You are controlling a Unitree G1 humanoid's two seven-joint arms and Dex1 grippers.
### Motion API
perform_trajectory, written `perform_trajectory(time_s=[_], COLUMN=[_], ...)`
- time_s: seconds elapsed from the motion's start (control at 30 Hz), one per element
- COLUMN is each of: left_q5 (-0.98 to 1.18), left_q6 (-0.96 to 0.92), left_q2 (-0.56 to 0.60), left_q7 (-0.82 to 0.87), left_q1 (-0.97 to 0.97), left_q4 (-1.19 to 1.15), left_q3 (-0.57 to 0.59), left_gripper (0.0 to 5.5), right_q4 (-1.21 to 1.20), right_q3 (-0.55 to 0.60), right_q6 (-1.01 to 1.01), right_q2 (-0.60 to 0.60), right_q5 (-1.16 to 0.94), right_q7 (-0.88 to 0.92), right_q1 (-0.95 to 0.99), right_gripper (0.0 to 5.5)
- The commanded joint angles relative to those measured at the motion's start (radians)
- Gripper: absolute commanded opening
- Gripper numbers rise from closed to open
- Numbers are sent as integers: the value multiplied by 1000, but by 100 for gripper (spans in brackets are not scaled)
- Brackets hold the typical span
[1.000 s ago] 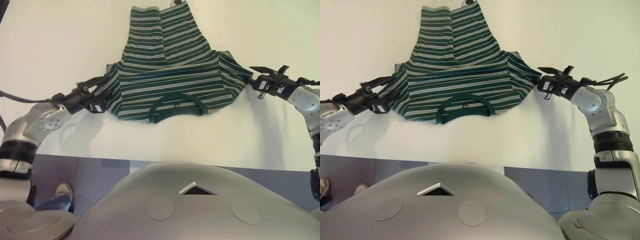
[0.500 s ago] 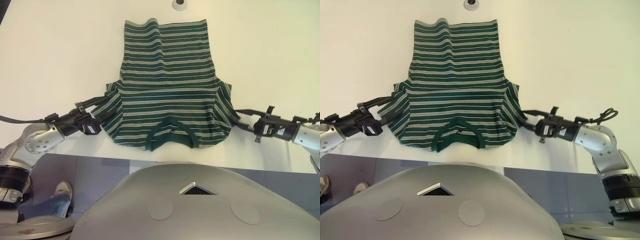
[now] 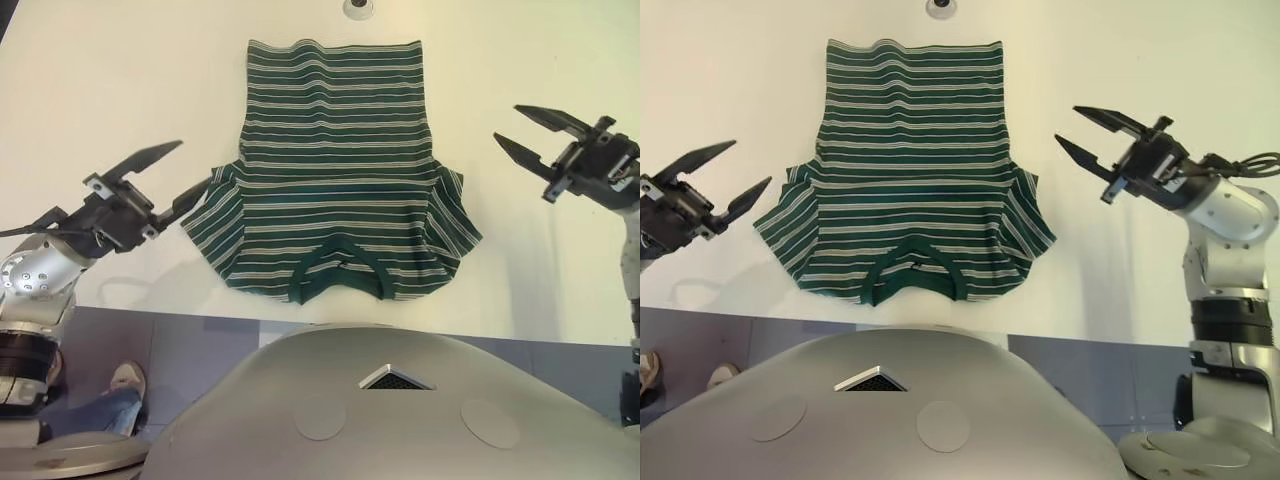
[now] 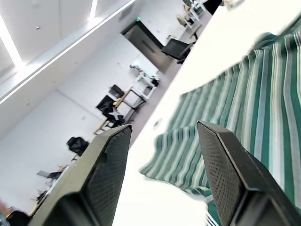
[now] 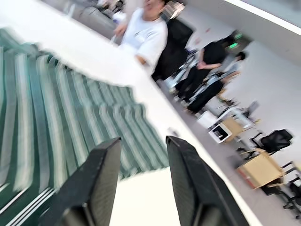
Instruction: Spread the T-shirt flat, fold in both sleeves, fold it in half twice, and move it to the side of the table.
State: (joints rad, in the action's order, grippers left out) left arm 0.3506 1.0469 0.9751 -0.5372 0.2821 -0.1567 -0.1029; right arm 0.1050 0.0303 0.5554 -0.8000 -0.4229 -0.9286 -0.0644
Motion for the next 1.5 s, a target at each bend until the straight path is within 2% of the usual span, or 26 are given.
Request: perform_trajectory(time_s=[0.03,0.1,0.23,0.3,0.5,0.67,0.87,0.93,1.07,1.3,1.5], left_q5=[51,124,421,464,446,474,540,547,489,409,395], left_q6=[-59,-72,-207,-249,-375,-538,-771,-792,-714,-797,-896], left_q2=[-77,-94,-104,-123,-214,-305,-319,-333,-374,-360,-364], left_q7=[-64,-127,-359,-439,-600,-674,-777,-815,-950,-938,-883], left_q1=[-56,-36,68,112,155,238,248,225,203,123,91], left_q4=[-19,0,99,77,-73,-54,-94,-129,-249,-373,-346], left_q3=[-5,-7,15,52,110,132,242,298,358,412,477], left_gripper=[255,255,255,255,255,255,255,255,255,255,255], right_q4=[1,3,-2,-5,2,-16,-50,-55,-69,-88,-102], right_q3=[-60,-75,-70,-70,-74,-58,-62,-68,-83,-67,-64], right_q6=[-16,-14,-19,-16,-7,-9,-25,-28,-42,-42,-43], right_q2=[62,73,73,74,77,68,76,85,100,96,96], right_q5=[87,108,121,128,169,184,214,221,237,240,236], right_q7=[-10,-25,-40,-44,-43,-32,-8,3,13,25,27], right_q1=[20,13,-5,-21,-50,-89,-115,-125,-120,-156,-178], right_gripper=[174,174,174,174,174,174,174,174,174,174,174])
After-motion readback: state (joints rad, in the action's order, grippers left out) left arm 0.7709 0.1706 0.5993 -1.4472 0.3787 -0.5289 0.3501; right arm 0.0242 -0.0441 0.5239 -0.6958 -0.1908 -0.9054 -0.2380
